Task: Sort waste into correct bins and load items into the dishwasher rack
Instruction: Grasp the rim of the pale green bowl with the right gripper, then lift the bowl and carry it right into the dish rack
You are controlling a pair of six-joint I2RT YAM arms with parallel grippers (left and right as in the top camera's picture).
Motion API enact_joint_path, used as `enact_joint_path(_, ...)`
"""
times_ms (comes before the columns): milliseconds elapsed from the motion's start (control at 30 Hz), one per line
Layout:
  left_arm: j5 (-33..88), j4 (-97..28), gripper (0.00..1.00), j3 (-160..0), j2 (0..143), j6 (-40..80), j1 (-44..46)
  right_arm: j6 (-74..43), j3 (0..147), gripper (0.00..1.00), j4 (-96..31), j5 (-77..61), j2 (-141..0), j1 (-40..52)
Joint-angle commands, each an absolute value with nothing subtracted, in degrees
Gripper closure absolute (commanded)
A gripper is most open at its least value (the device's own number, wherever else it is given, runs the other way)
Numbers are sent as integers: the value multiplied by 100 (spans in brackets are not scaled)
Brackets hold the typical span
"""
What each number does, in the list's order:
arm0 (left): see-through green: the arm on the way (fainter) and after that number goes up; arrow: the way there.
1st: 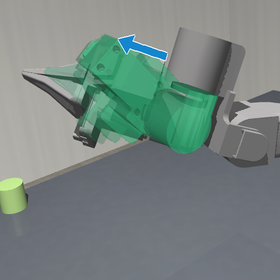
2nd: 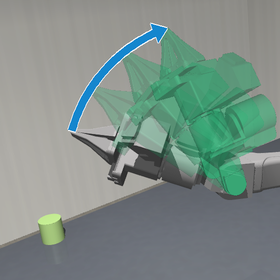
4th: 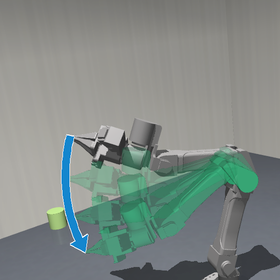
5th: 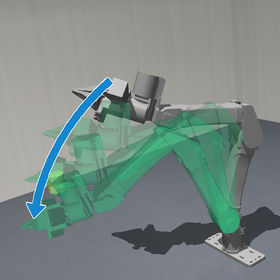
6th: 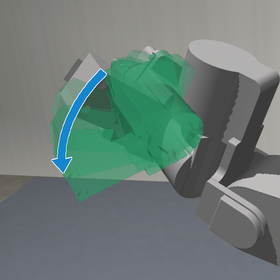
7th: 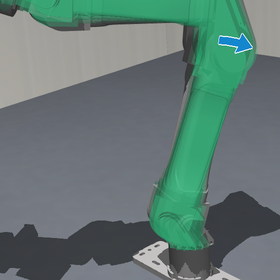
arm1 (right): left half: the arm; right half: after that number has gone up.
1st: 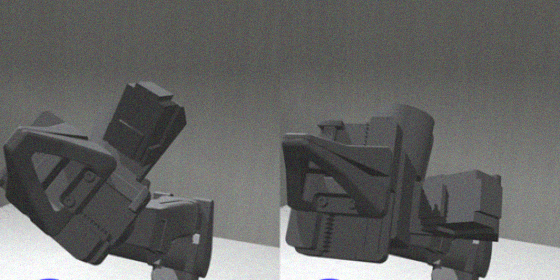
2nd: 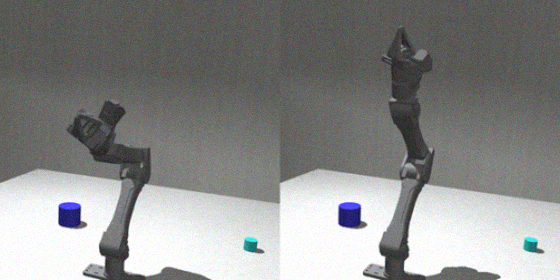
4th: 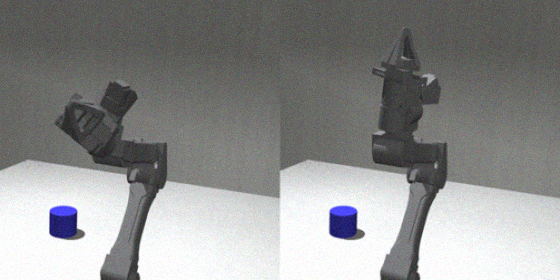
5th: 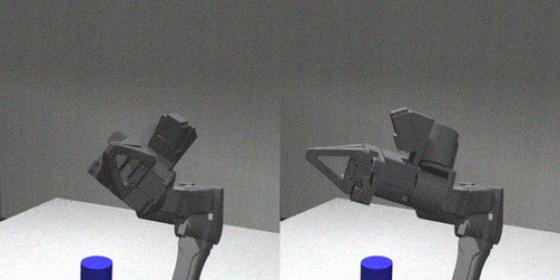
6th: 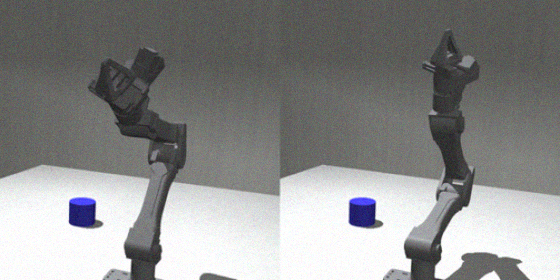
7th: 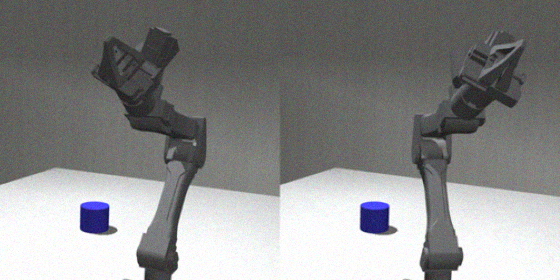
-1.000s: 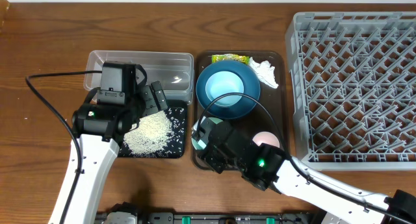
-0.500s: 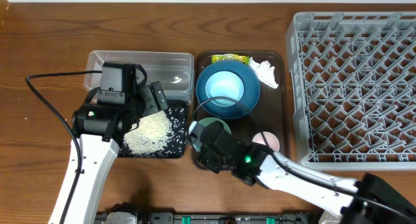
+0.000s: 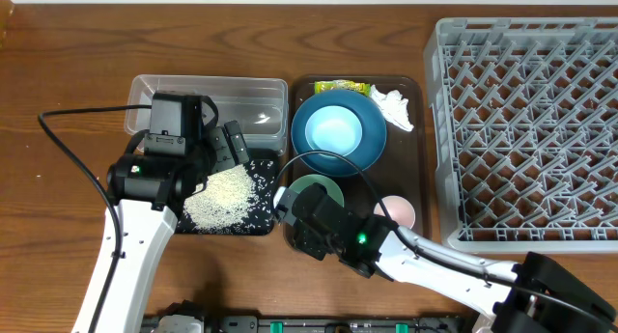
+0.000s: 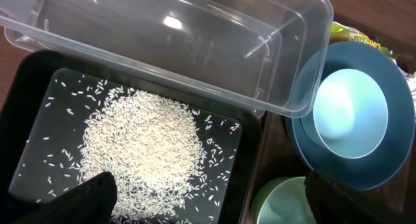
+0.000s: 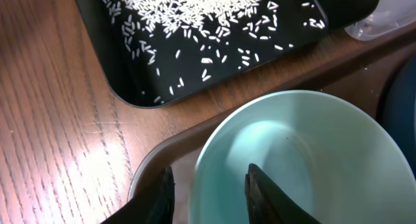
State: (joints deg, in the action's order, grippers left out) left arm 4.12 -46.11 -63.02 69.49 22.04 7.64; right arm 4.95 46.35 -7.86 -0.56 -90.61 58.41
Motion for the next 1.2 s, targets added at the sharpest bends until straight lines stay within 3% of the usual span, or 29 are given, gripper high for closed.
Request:
enact_joint_path(0,401,-4624,5,-6431,6960,2150,740,589,4720,67,-746,-89,-9115,5896)
enact_joint_path(967,401,-4624,5,-6431,6960,2150,740,1293,4901,62,-1238,161,-9686,5896)
enact_joint_path(1167,401,-4624,5,-6431,6960,2152,740,1293,4910,80,-1094,215,-9727,5896)
